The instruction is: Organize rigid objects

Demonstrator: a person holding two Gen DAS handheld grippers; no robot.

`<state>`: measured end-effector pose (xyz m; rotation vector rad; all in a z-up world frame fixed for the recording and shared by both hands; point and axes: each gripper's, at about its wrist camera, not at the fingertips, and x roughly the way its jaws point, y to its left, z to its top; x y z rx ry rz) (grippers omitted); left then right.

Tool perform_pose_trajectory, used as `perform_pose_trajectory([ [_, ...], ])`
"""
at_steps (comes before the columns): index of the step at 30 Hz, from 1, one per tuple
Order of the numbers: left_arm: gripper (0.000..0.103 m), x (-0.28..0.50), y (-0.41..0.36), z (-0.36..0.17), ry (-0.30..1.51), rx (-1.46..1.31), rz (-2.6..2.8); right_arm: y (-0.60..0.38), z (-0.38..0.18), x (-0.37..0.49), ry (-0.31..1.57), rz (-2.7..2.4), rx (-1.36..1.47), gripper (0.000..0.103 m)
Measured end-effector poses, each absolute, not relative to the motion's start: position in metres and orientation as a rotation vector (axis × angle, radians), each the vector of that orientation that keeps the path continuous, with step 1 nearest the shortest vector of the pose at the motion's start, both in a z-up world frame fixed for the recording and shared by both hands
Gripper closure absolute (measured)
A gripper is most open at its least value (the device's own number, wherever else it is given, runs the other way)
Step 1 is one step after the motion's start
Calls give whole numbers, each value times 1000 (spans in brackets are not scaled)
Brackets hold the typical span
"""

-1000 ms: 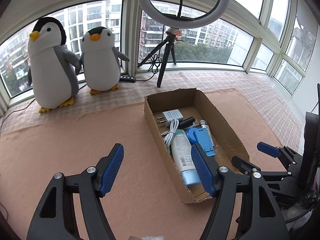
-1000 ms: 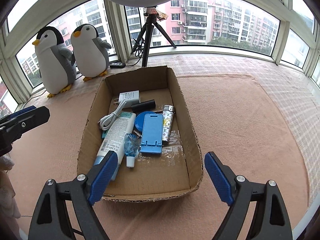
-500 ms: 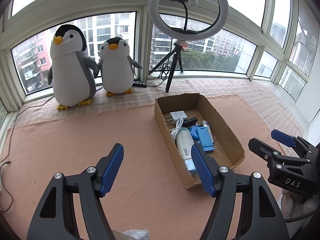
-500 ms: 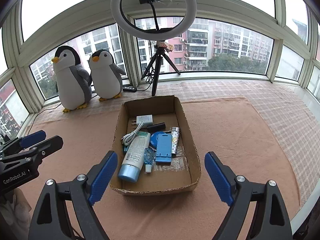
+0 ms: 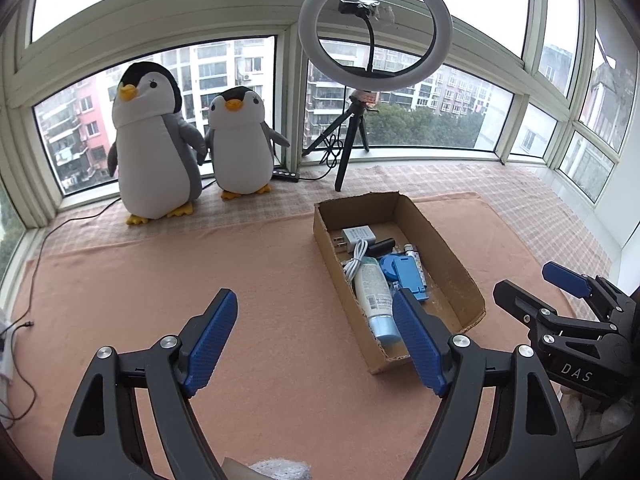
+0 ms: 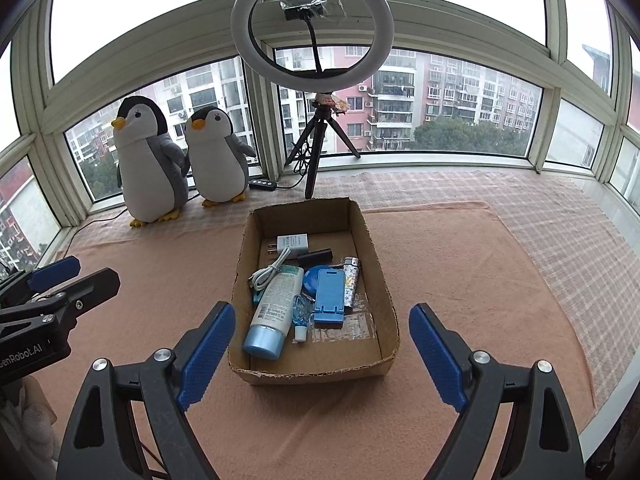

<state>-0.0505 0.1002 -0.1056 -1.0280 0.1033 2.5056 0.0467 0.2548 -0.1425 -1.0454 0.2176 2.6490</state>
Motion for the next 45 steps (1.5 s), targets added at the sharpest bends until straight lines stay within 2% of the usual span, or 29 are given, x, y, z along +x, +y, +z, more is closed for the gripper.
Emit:
perform_pose_trajectory([
  [45,23,-52,104,-110,108,-1064,2484,260,-147,45,230,2641,-1050,17],
])
